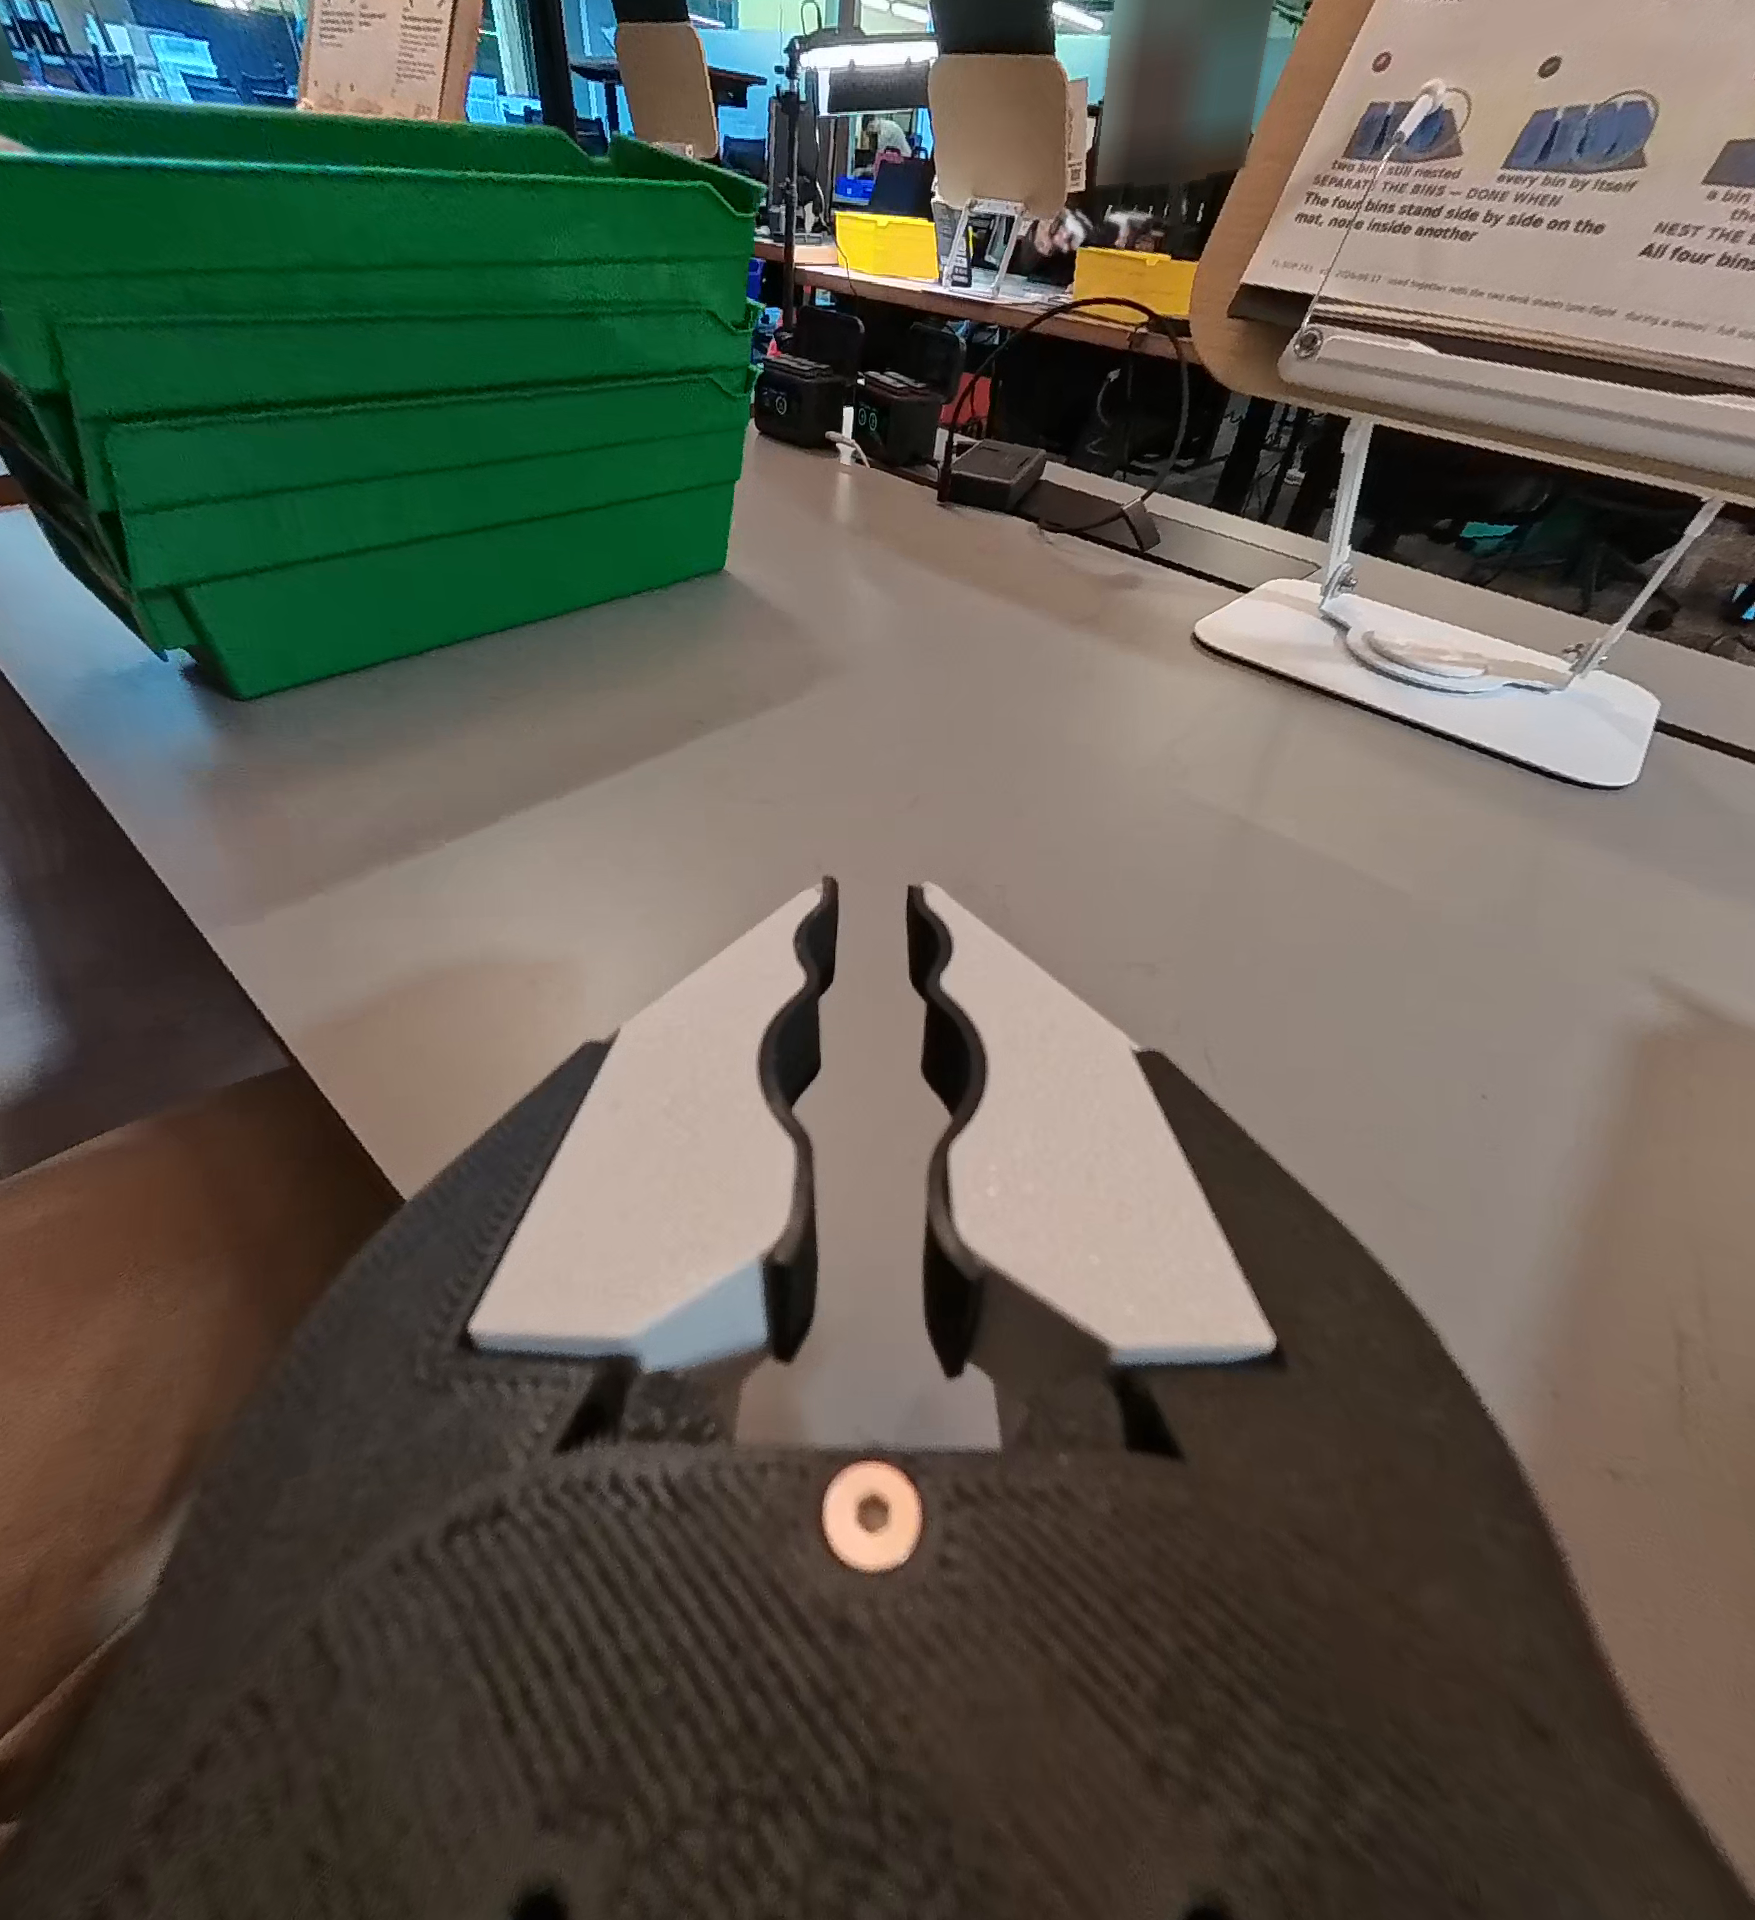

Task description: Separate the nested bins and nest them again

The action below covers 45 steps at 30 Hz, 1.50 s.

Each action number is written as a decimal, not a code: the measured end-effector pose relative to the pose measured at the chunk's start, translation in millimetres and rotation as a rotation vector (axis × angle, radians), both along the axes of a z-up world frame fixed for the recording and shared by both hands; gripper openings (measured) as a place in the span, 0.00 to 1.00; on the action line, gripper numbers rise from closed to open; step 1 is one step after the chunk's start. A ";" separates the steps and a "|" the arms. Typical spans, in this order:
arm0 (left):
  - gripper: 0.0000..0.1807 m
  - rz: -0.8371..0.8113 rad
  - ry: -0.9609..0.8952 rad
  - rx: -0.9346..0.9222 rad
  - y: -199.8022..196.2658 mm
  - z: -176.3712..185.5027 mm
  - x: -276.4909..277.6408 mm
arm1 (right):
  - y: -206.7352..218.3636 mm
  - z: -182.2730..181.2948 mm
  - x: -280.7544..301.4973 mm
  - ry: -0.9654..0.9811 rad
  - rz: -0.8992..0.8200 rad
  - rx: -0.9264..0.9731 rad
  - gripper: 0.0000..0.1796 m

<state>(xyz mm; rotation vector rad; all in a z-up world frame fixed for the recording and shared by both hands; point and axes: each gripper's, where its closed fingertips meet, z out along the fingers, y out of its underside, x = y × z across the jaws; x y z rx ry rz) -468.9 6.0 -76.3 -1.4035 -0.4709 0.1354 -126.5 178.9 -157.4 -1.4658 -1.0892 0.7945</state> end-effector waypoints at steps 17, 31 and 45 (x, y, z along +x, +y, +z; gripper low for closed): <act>0.01 -0.068 -0.118 0.147 -4.6 11.5 2.3 | 0.0 -1.0 -0.7 -0.005 0.004 -0.006 0.07; 0.00 -0.089 -0.051 0.291 -24.4 71.0 18.1 | -1.2 0.4 -2.0 -0.003 0.003 0.010 0.06; 0.00 -0.286 0.056 0.221 30.6 81.9 164.0 | -107.8 97.9 -28.3 0.472 0.254 -0.150 0.24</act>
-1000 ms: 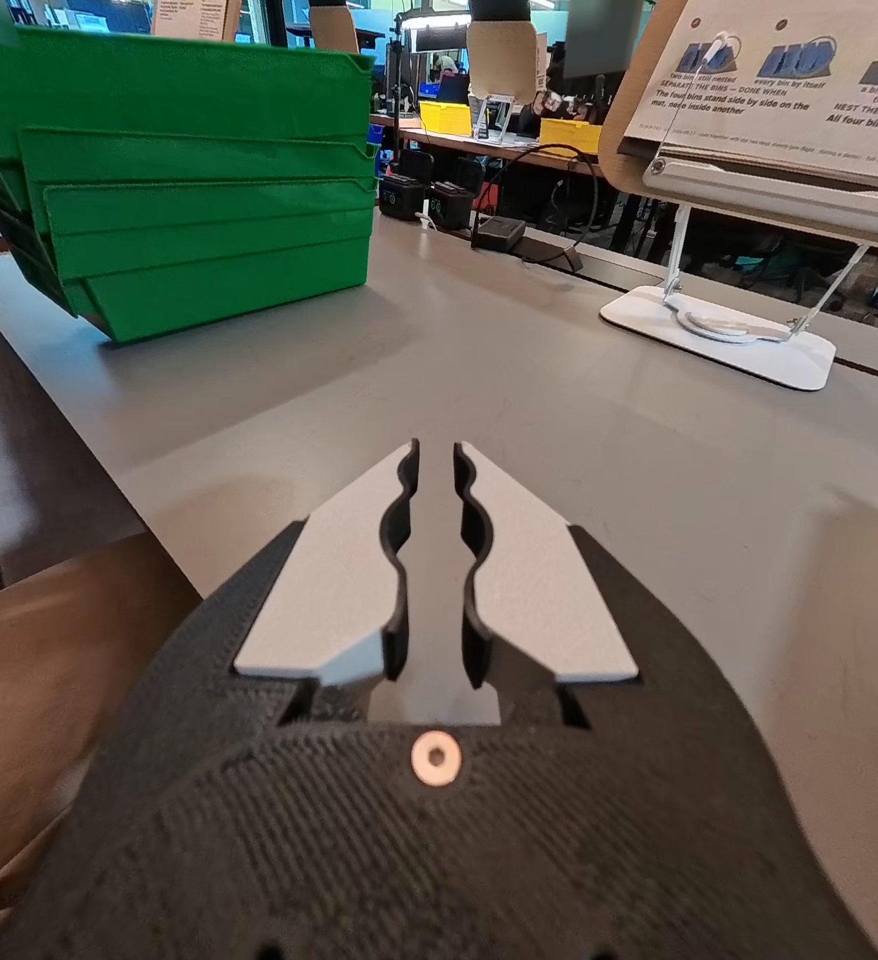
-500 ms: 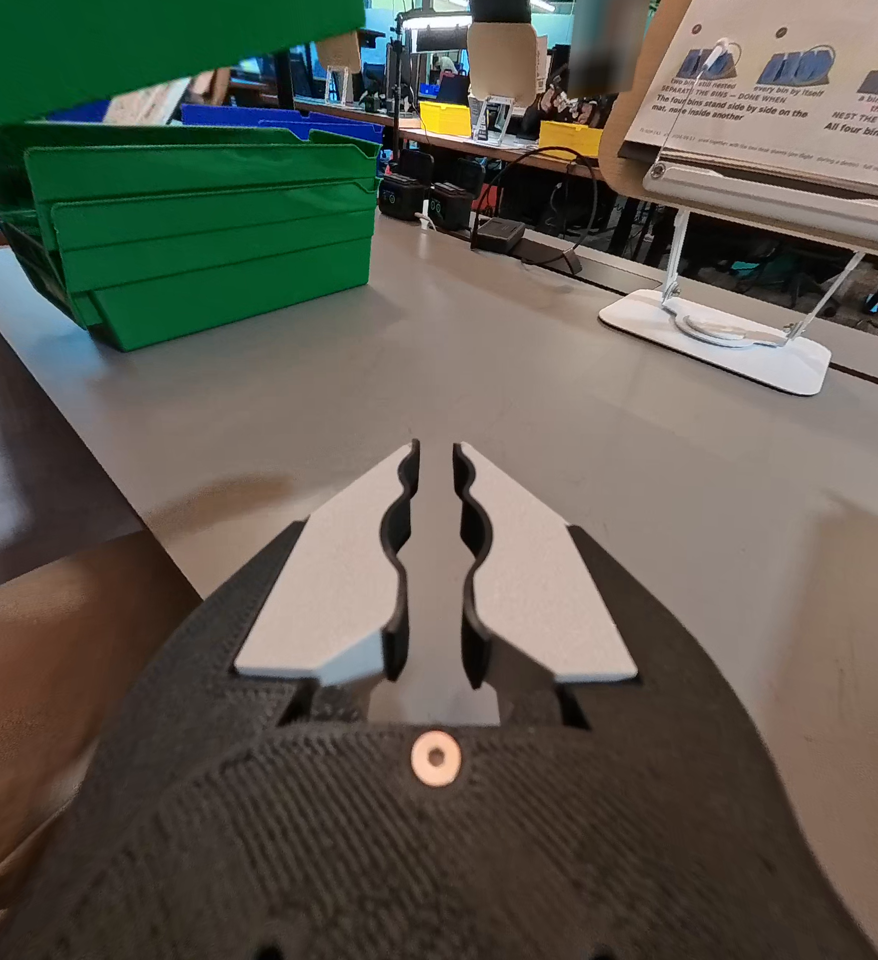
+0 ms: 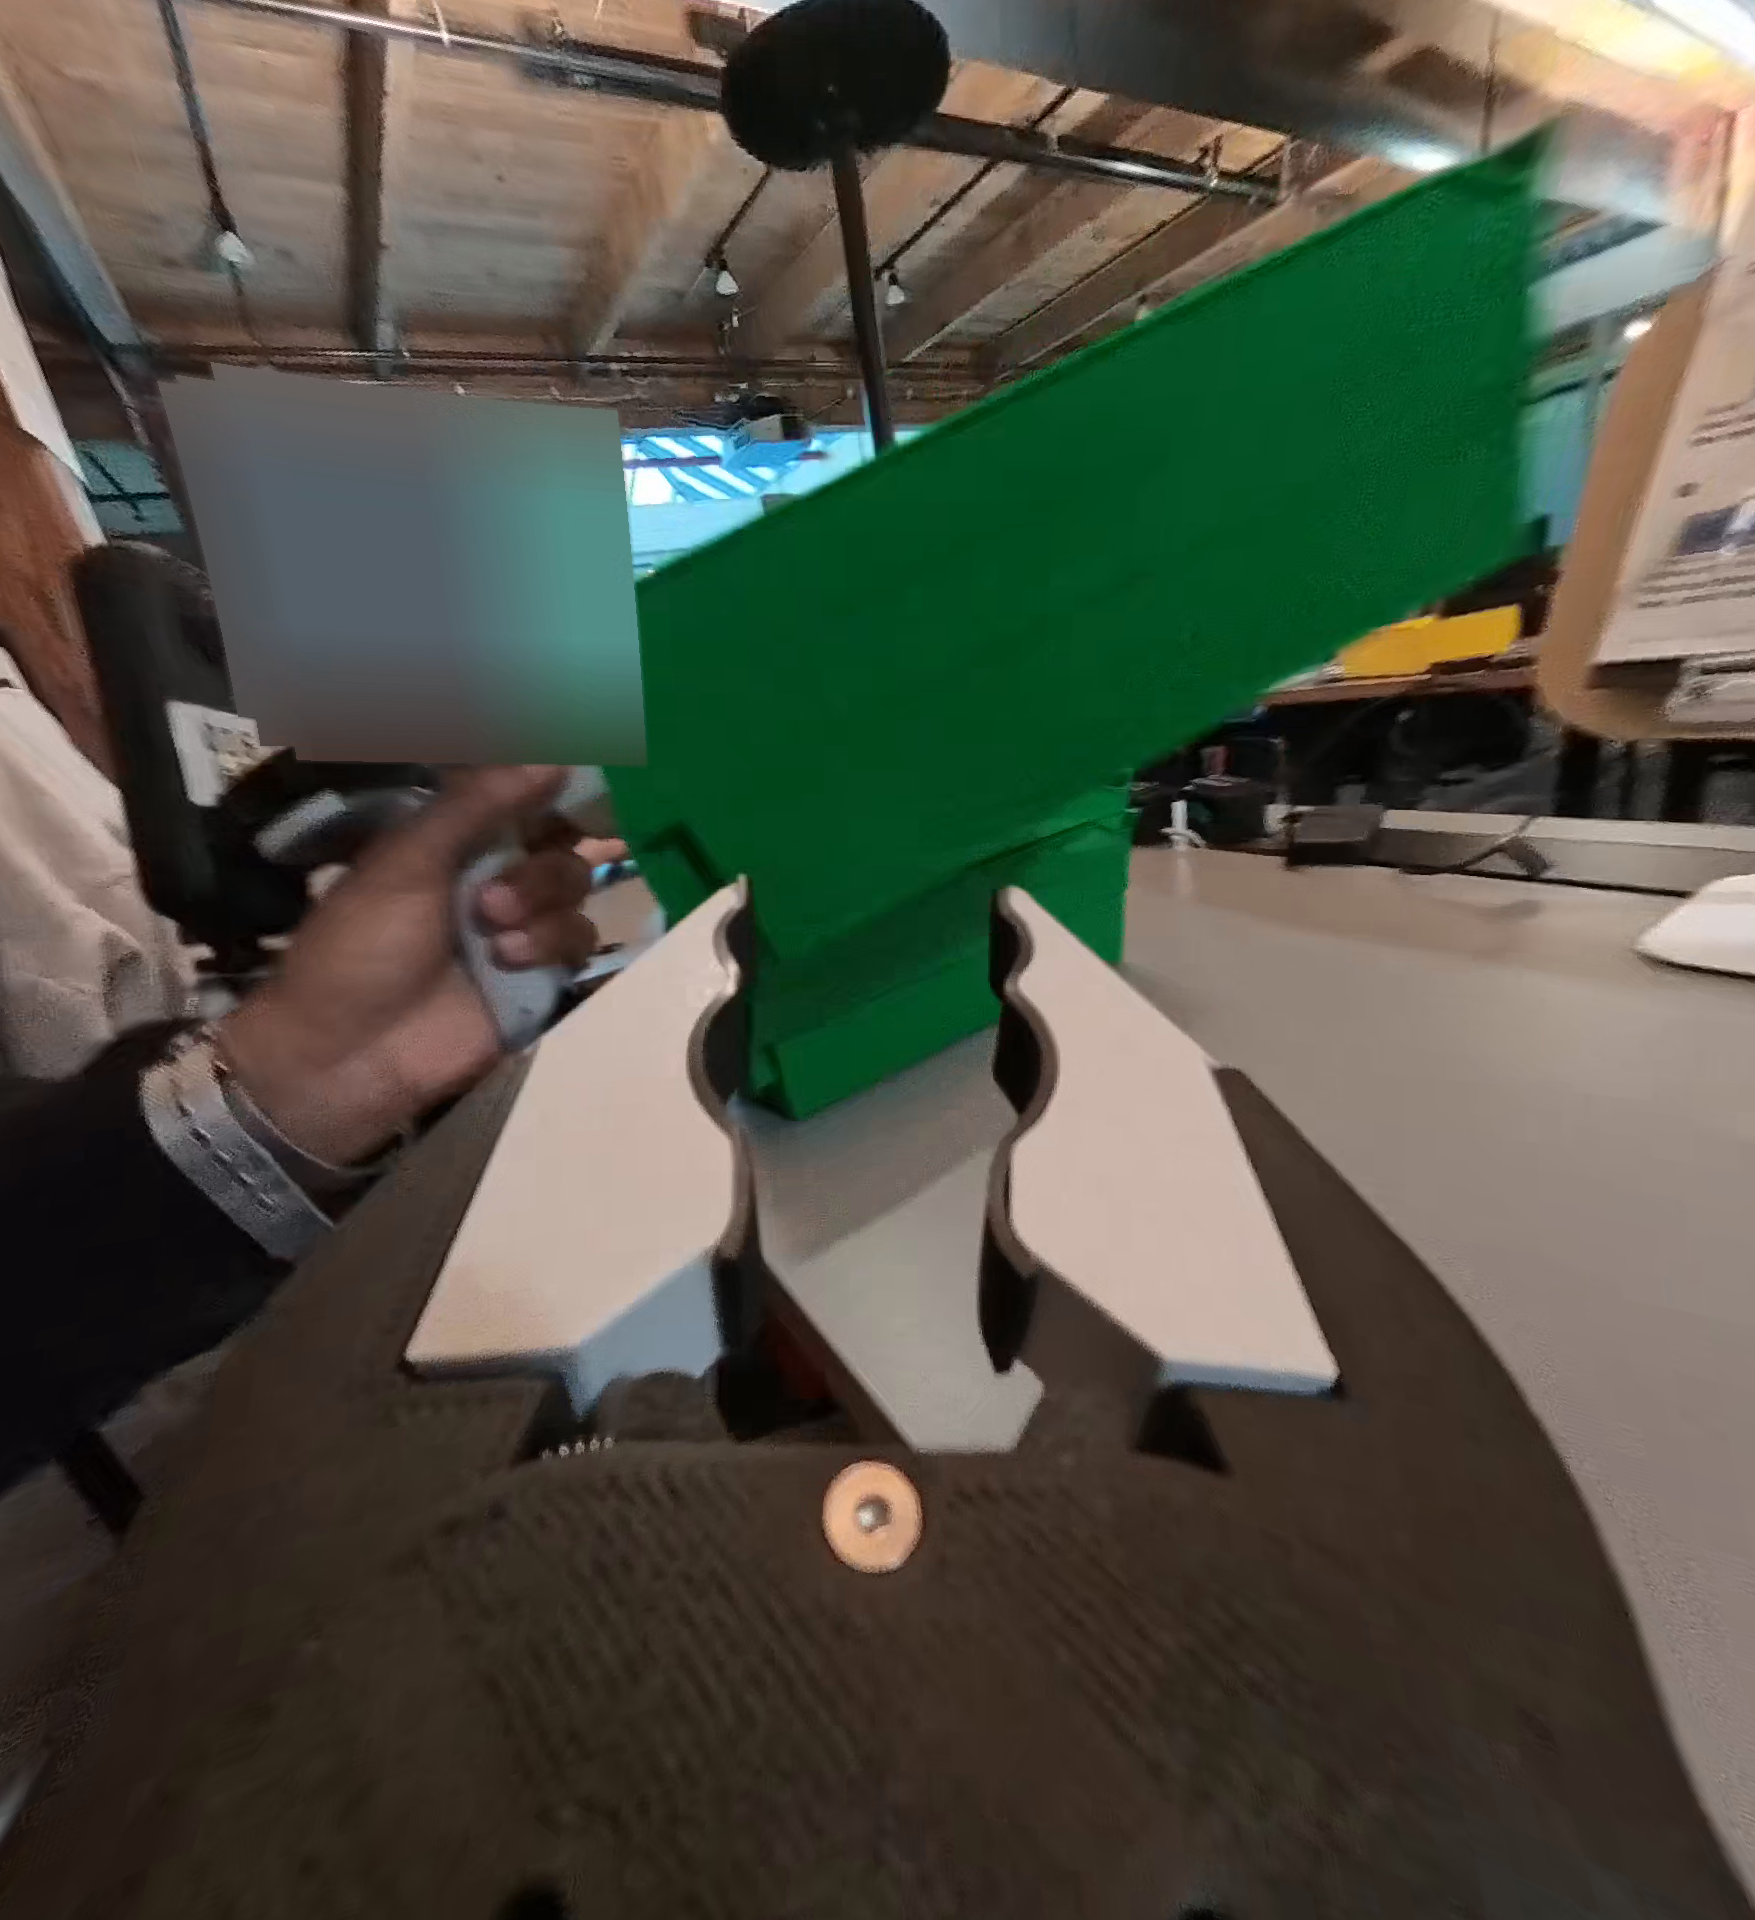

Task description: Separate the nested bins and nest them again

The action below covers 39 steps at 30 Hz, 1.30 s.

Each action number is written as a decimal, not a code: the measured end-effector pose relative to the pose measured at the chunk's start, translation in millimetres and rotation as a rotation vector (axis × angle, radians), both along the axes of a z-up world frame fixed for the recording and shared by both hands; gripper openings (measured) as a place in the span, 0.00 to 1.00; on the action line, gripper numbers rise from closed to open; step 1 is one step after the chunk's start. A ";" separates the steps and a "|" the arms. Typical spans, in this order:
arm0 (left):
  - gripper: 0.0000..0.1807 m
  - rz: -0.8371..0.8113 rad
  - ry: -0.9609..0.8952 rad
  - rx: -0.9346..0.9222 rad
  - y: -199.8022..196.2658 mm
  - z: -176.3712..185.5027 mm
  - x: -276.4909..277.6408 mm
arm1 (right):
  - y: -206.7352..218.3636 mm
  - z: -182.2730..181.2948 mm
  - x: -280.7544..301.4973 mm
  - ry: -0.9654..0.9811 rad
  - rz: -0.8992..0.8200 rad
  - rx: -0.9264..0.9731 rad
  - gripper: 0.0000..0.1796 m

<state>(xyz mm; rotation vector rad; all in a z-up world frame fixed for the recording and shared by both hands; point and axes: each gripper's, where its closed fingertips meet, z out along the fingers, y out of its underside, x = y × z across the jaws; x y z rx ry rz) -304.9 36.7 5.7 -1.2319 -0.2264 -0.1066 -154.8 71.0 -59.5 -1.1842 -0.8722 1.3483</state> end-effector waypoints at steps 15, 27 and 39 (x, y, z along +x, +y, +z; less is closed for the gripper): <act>0.00 -0.009 0.038 -0.140 44.4 -71.0 55.1 | 10.2 -21.8 10.6 -0.006 -0.108 -0.279 0.31; 0.02 -0.084 0.057 -0.192 52.5 -94.6 90.6 | 27.7 -63.8 7.2 -0.179 -0.232 -0.319 0.23; 0.23 -0.350 0.077 -0.184 47.2 -99.1 141.1 | 81.5 -61.2 37.8 -0.244 -0.447 -0.238 0.02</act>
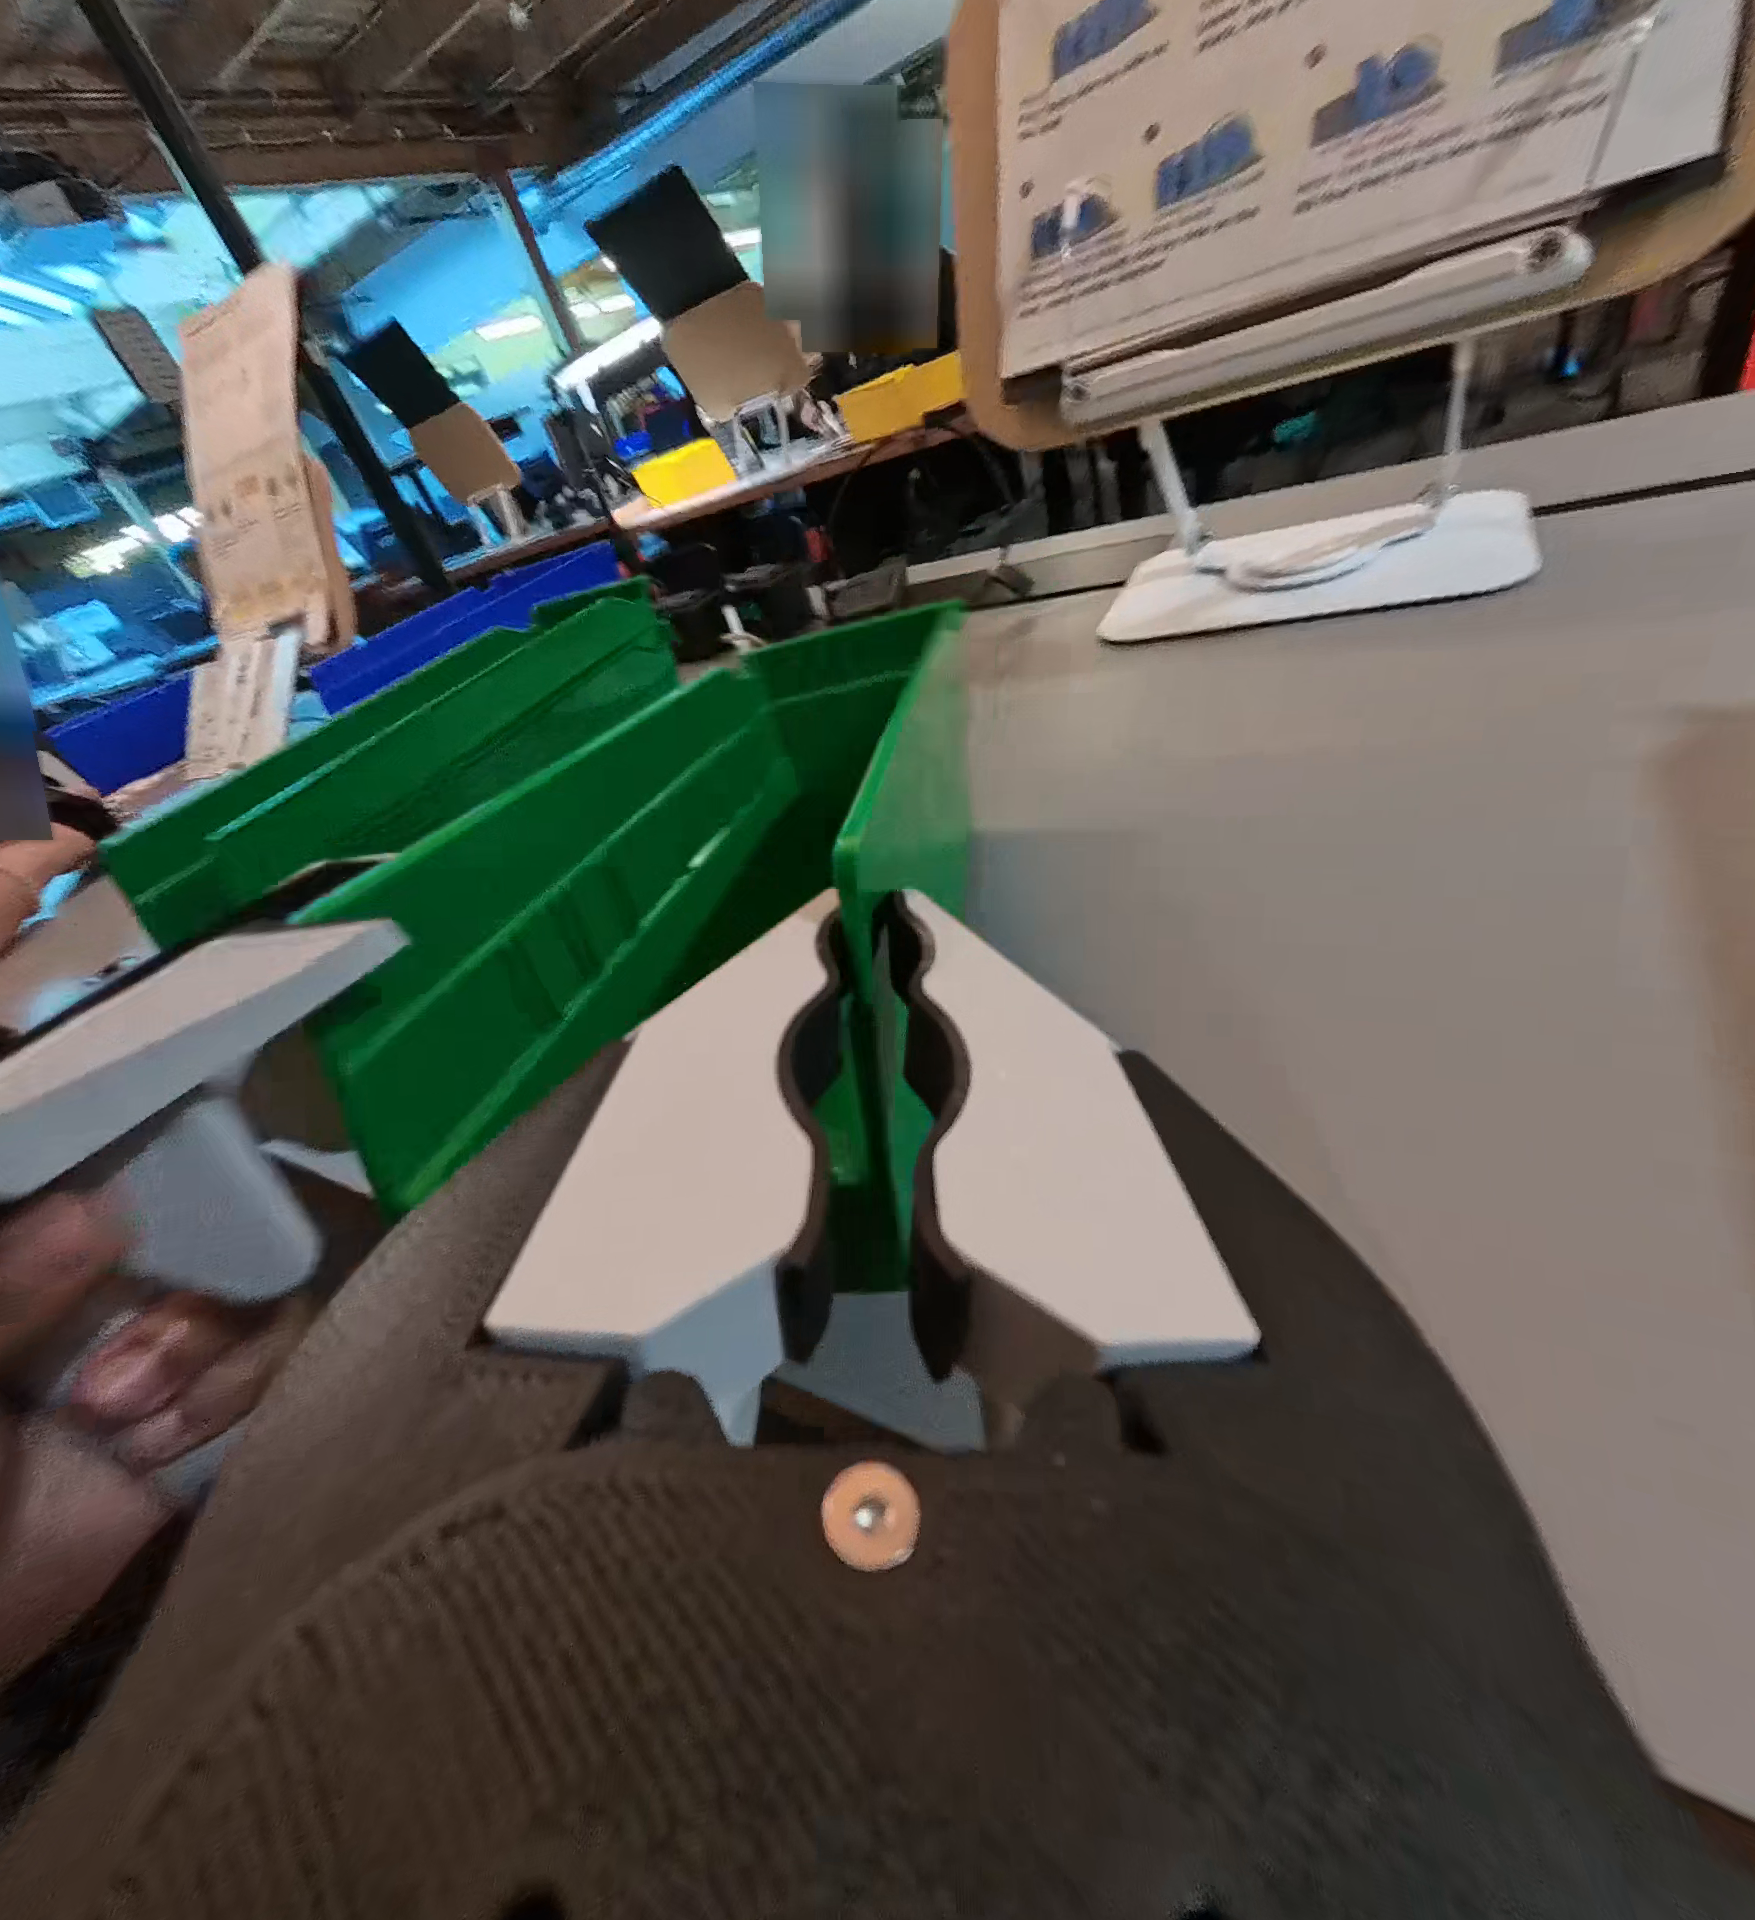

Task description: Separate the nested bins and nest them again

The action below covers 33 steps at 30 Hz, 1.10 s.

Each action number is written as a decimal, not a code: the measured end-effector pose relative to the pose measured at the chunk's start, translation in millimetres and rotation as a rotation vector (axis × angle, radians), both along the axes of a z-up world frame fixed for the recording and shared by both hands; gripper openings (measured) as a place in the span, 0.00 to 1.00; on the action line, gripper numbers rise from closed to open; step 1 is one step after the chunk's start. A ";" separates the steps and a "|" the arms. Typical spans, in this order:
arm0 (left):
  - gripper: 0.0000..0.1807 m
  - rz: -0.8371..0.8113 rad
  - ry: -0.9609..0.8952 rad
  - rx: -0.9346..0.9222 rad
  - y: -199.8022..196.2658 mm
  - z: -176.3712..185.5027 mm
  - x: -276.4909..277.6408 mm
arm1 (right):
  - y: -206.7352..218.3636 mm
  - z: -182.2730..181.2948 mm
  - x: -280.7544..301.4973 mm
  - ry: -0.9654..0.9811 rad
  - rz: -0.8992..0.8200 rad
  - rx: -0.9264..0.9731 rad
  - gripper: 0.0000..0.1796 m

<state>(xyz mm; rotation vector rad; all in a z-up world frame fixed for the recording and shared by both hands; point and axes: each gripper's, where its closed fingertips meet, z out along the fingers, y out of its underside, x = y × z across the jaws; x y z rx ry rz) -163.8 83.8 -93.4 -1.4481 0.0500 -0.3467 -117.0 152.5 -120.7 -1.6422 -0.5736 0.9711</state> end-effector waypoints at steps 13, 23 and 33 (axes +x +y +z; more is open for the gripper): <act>0.14 0.051 -0.143 0.028 -2.8 3.6 -30.8 | 115.5 -2.6 136.2 -0.037 -0.338 0.014 0.01; 0.14 0.061 -0.171 -0.033 4.1 -9.8 -39.9 | 128.9 -39.4 160.8 -0.261 -0.452 0.005 0.01; 0.14 0.039 -0.193 -0.060 6.0 -16.1 -36.0 | 133.3 -39.1 158.8 -0.275 -0.467 0.026 0.01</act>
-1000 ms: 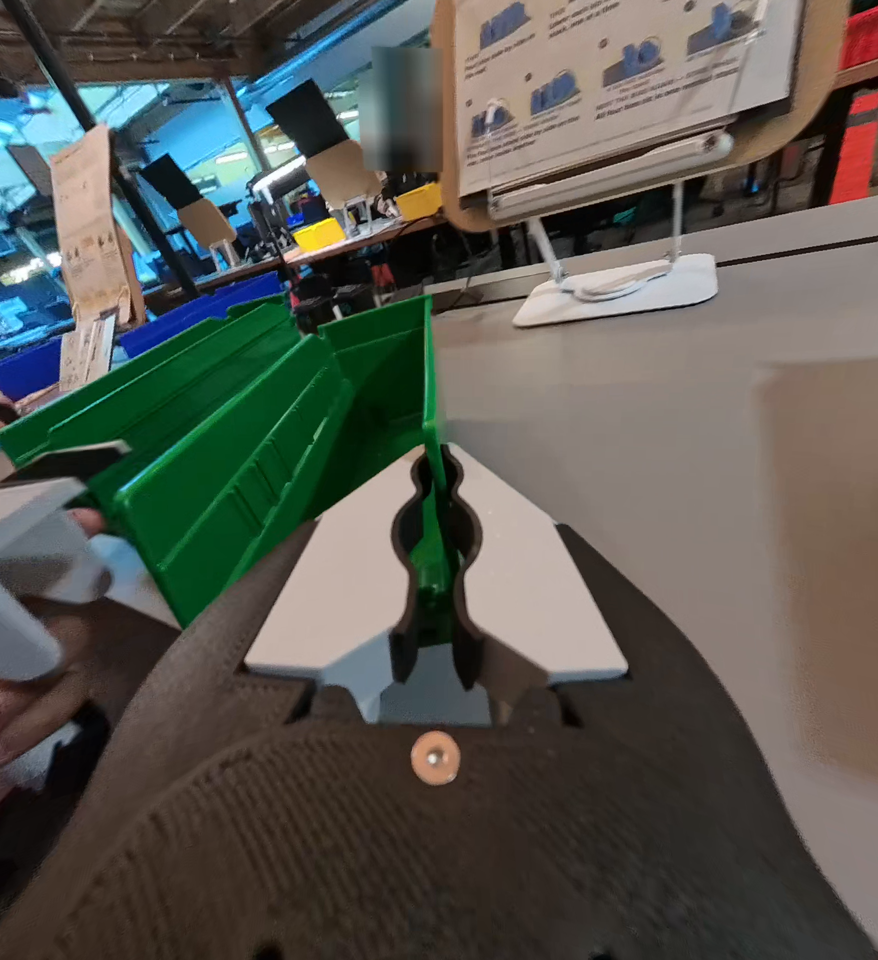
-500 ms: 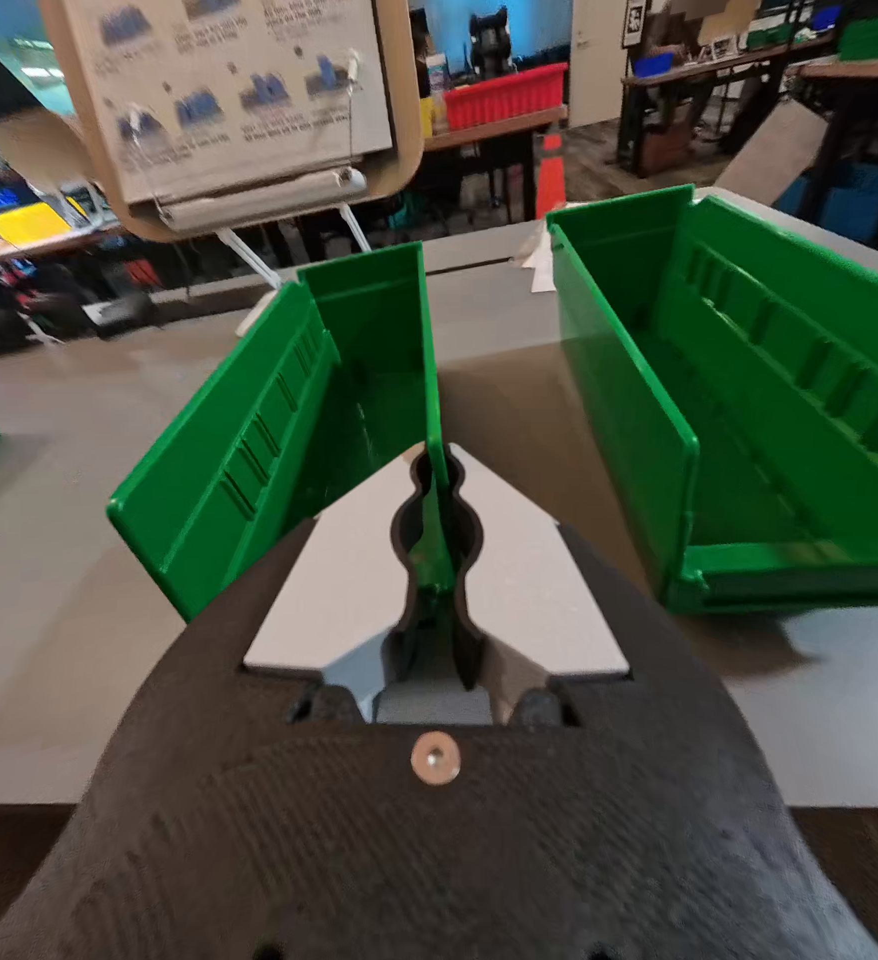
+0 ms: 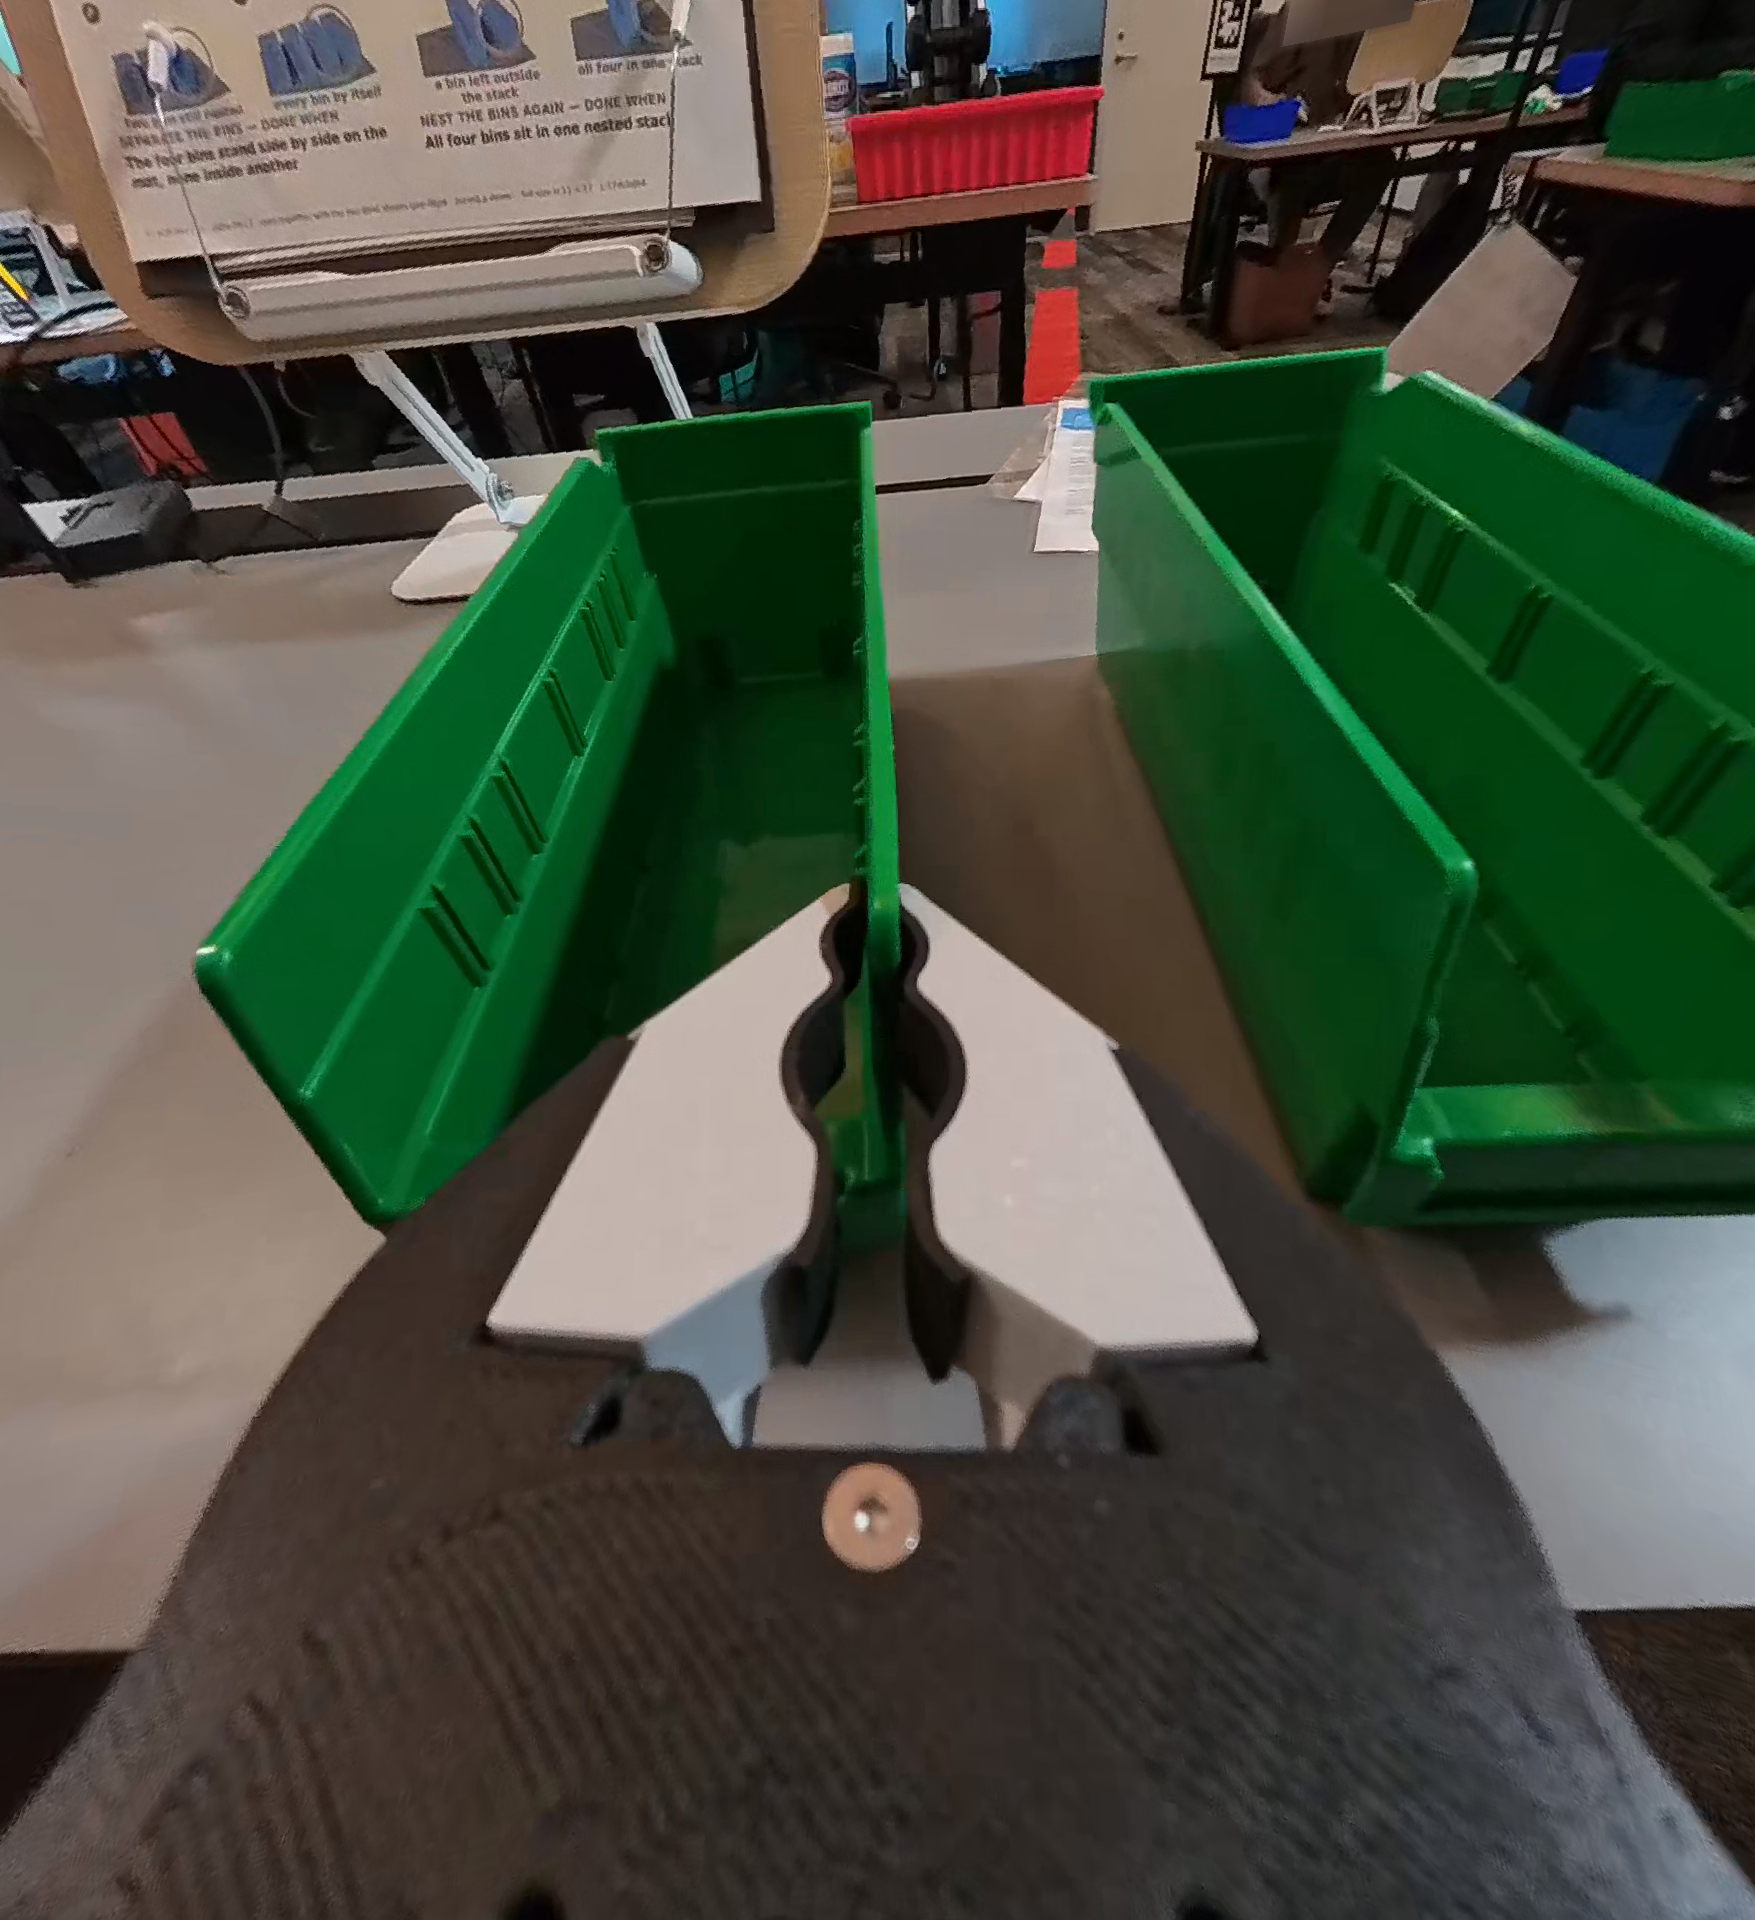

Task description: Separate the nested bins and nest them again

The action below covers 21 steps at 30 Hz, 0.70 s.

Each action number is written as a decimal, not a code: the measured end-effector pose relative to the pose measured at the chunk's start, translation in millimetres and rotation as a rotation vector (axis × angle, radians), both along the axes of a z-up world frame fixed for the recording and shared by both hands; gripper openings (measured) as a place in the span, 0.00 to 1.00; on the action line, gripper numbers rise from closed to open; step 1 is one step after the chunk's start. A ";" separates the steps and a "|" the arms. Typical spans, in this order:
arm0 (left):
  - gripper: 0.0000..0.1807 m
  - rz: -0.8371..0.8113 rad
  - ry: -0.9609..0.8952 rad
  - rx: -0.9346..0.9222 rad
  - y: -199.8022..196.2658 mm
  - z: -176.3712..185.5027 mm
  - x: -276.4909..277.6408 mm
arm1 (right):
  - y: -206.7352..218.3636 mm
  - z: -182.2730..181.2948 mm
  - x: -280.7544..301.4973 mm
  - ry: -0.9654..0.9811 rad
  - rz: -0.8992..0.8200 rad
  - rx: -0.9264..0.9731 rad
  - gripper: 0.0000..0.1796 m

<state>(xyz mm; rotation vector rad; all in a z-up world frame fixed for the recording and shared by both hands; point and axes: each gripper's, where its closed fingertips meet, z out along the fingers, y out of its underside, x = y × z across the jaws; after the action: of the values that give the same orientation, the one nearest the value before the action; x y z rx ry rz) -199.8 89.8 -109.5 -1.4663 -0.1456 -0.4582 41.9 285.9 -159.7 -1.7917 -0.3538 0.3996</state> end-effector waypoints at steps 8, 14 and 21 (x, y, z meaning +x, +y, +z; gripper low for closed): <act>0.12 -0.016 0.004 -0.016 0.8 -3.5 6.4 | 1.2 0.0 -2.3 0.001 -0.005 -0.001 0.01; 0.13 -0.020 -0.005 -0.024 1.5 -5.9 5.5 | 0.9 0.0 -3.4 0.003 -0.005 -0.006 0.01; 0.13 -0.022 -0.003 -0.031 2.5 -8.3 5.1 | 1.6 -0.1 -4.8 -0.030 -0.020 0.006 0.01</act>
<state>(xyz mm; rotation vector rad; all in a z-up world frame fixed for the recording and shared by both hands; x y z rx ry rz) -194.7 92.3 -117.8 -1.4988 -0.1395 -0.4781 37.0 287.5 -159.8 -1.7957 -0.3573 0.3581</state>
